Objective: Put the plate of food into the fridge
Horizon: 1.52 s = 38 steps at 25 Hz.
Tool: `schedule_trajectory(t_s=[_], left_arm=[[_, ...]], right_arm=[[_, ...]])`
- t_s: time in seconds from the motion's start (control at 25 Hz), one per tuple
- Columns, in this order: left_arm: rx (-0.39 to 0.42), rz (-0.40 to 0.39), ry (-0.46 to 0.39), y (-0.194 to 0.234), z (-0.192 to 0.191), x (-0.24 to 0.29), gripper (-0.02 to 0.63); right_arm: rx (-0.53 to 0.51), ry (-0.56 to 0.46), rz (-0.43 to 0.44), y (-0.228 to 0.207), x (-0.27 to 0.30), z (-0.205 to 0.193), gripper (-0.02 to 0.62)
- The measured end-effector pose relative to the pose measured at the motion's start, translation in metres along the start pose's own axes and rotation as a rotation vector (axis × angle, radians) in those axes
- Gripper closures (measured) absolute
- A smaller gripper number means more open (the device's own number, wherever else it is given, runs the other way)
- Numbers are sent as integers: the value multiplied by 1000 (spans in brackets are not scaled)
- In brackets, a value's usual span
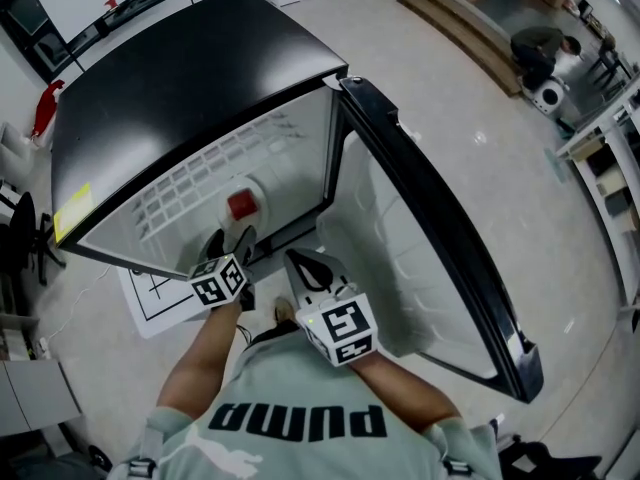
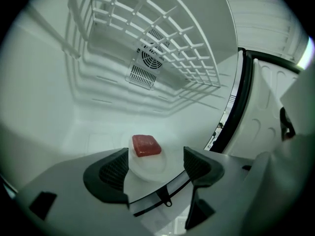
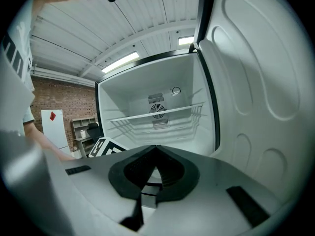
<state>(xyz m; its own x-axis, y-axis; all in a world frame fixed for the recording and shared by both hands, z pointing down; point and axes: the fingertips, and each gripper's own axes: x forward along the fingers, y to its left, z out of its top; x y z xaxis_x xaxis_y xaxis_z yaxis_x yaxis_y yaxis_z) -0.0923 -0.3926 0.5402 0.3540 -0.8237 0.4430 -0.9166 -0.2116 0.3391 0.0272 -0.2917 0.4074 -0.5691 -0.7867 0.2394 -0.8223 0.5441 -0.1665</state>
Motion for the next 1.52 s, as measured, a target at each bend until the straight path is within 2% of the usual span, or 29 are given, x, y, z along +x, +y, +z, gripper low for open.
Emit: schedule_trajectory(t_s=[0.2,0.24,0.28,0.36,0.48,0.52,0.88,1.24,1.52], left_arm=[[32,-78,-76,-27,12,-26,259],[49,-82,-91,-31,14,-33,285],[71,-82,-104,-34,17,-40,338],[118,-72,-123,-41,19,-54,405],[168,-53,-148,-50,21,-76,576],[175,-56,-156,-54,21,-82,601],[183,-93,-231,-90,10,-147,601],[214,-70,-235,-104,-12,-194,601],[251,-108,-238,-114,-11,-216,601]], right_arm=[[-12,-6,8,7,-7,0,591],[-19,-9,14,10,-8,0,591],[-26,-12,20,12,-10,-1,591],[-29,-15,32,18,-15,-2,591],[-26,-22,42,25,-23,-3,591],[-26,-25,44,26,-25,-3,591],[-15,-34,79,43,-54,-18,591],[14,-45,110,63,-72,-35,591],[24,-60,94,76,-72,-39,591]])
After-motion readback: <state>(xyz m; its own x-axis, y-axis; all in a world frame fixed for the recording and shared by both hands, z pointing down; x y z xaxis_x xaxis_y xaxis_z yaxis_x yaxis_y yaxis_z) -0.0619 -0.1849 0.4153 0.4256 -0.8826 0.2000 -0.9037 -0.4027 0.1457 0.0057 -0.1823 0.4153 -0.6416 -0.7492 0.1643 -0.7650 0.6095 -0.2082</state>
